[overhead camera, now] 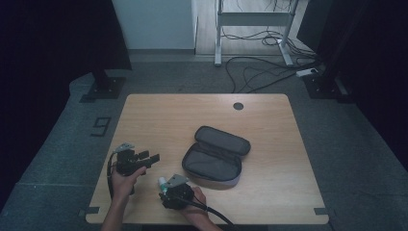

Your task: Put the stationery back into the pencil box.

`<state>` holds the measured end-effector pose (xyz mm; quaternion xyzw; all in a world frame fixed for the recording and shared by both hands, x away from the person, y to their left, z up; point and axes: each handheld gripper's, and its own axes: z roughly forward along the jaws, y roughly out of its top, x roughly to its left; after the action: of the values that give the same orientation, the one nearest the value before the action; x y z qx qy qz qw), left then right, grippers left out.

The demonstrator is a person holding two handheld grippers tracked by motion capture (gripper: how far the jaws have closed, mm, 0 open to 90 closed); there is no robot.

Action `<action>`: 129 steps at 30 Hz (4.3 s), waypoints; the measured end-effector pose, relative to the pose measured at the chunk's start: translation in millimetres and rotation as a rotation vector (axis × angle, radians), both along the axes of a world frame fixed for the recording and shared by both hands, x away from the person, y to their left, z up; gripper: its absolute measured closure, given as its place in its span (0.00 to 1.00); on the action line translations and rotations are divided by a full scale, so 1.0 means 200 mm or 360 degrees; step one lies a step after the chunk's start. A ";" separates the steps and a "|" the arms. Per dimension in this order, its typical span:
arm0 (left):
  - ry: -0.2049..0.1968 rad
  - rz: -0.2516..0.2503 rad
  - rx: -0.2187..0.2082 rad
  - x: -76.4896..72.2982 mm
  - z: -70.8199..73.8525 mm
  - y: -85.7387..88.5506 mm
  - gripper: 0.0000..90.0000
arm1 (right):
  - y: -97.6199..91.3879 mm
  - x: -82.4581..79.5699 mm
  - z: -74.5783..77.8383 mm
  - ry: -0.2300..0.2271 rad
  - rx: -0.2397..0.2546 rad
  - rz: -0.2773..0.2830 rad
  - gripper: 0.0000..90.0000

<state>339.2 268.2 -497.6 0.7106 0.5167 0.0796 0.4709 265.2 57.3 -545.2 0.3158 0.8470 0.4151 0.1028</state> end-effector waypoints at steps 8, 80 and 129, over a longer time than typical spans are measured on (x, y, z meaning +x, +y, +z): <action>0.0002 0.0006 -0.0006 0.00 0.00 0.01 0.40 | 0.02 -0.01 -0.02 -0.0030 -0.0052 -0.0032 0.62; 0.0048 -0.0011 0.0055 0.01 -0.05 -0.01 0.40 | -0.43 0.02 0.28 -0.0156 0.0191 -0.0172 0.72; 0.0063 -0.0016 0.0071 0.02 -0.07 -0.03 0.40 | -0.75 0.16 0.37 -0.0209 0.0320 -0.0496 0.72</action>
<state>342.2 263.1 -511.4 0.7250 0.5203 0.0747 0.4451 297.6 -91.9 -471.6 0.4242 0.7334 0.4965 0.1888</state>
